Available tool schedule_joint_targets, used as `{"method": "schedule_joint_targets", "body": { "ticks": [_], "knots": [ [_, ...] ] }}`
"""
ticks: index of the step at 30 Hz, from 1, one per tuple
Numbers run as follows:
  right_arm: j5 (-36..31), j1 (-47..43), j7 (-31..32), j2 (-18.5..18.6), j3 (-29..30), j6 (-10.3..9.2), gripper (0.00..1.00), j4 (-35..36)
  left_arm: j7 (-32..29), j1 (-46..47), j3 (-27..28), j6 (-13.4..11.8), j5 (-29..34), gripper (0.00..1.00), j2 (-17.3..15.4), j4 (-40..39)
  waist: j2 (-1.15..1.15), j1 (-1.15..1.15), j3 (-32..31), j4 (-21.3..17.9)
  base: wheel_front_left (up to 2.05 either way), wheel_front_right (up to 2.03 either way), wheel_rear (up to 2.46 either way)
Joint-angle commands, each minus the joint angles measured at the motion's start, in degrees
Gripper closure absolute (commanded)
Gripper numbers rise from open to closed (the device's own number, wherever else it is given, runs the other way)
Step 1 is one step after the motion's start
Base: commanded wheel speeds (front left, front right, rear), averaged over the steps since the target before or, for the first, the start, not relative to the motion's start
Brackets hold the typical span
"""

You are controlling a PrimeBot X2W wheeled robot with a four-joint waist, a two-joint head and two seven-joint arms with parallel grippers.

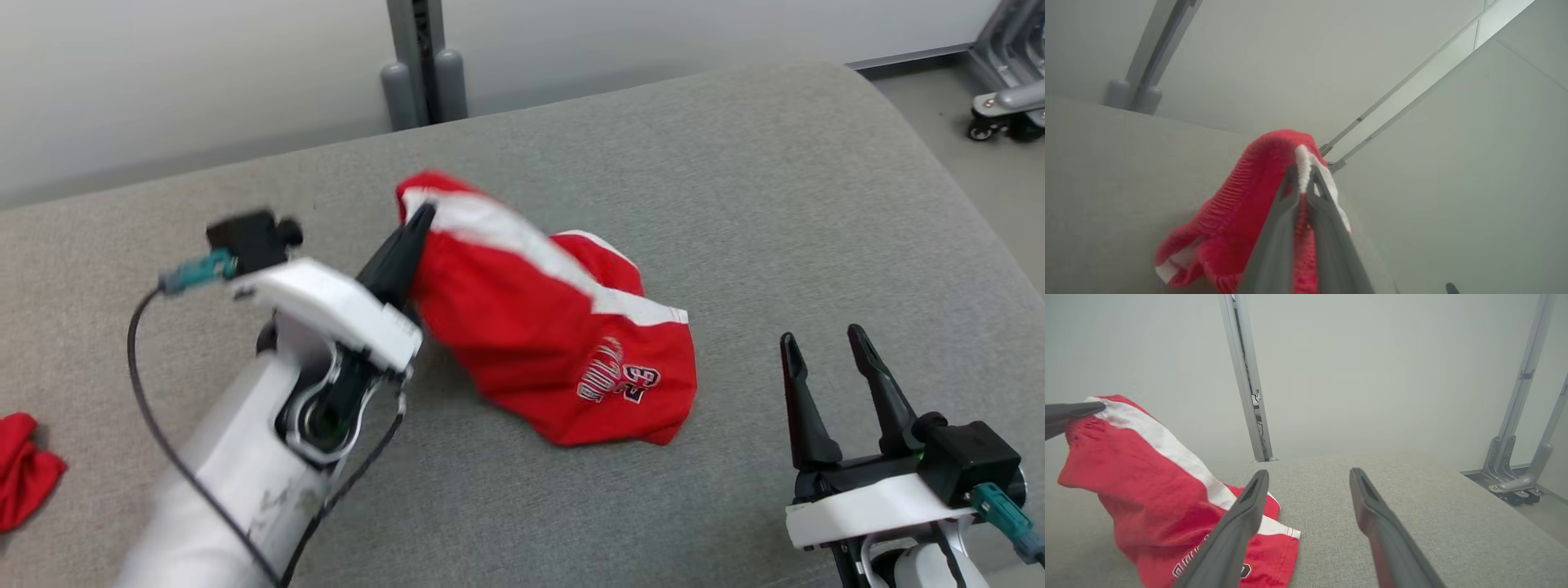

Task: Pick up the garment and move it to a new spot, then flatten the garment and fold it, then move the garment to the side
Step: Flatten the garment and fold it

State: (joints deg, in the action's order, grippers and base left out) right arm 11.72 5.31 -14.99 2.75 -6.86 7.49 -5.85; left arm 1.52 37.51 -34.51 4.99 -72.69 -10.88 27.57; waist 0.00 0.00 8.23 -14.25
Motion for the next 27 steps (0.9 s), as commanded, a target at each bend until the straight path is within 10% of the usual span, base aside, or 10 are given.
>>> {"method": "schedule_joint_targets", "body": {
  "ticks": [1,16,19,27],
  "knots": [
    [-0.1,0.2,-0.3,0.3,0.2,0.01,0.00,0.4,1.3,-2.1,0.4,0.2,-0.1,1.00,-0.8,0.3,0.00,0.00,1.1,1.3,0.00,0.00,0.00],
    [-2.2,1.1,-0.3,0.3,0.4,0.01,0.00,0.1,7.0,-14.0,4.6,0.3,-3.9,0.99,-4.1,4.4,0.00,0.00,2.2,7.7,0.00,0.00,0.00],
    [-2.6,1.0,-0.3,0.3,0.1,0.01,0.00,-0.1,6.2,-14.8,4.5,-0.4,-4.4,0.07,-3.9,5.9,0.00,0.00,1.7,8.4,0.00,0.00,0.00],
    [-2.8,0.0,-0.3,0.3,-0.2,0.01,0.00,-0.4,8.7,-16.0,3.8,-4.1,-1.4,0.00,-5.7,8.4,0.00,0.00,-0.2,8.9,0.00,0.00,0.00]
  ]
}}
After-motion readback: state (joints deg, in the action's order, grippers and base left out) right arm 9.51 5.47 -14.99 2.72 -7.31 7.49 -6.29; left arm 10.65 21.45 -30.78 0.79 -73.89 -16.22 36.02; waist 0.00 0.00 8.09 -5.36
